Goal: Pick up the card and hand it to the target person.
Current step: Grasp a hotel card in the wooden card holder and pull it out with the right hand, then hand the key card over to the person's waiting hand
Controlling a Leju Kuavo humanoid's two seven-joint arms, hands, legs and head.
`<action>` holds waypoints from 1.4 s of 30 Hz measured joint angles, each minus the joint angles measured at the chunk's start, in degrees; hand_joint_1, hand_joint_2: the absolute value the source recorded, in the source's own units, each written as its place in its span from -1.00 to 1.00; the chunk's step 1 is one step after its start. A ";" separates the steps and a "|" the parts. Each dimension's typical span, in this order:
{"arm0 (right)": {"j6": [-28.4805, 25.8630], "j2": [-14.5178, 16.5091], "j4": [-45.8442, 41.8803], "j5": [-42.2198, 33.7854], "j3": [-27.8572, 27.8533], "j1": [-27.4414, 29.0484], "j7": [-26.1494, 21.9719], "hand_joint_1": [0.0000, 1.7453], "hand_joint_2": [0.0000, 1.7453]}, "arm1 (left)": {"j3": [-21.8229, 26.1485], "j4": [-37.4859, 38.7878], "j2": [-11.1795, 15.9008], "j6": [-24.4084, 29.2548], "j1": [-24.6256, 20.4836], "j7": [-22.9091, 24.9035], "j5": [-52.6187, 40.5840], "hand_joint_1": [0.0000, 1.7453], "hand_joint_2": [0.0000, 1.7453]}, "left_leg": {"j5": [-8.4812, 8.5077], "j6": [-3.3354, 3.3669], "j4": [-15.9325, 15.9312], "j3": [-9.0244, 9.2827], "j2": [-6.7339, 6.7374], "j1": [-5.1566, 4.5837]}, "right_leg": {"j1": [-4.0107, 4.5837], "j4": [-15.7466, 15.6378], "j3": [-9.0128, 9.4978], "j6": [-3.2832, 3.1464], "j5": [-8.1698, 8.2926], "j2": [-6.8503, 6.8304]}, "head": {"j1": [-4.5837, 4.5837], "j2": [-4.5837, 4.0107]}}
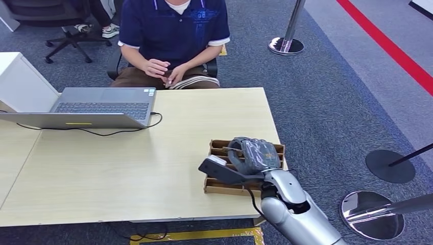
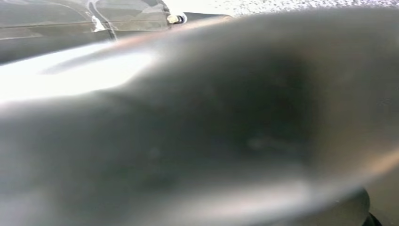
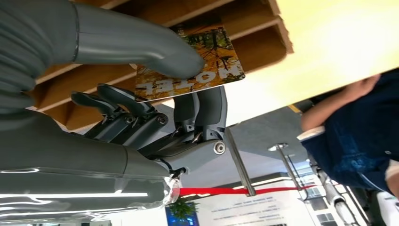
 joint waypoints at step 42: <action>2.08 6.77 8.22 -12.58 1.22 -18.99 -5.48 0.95 1.00 | -1.08 0.00 0.04 -1.01 -0.27 1.08 -0.87 -1.00 -1.00 | 0.10 0.00 0.00 -0.01 0.00 0.01 | 0.00 0.04 0.01 -0.02 0.04 0.00 | -0.01 0.01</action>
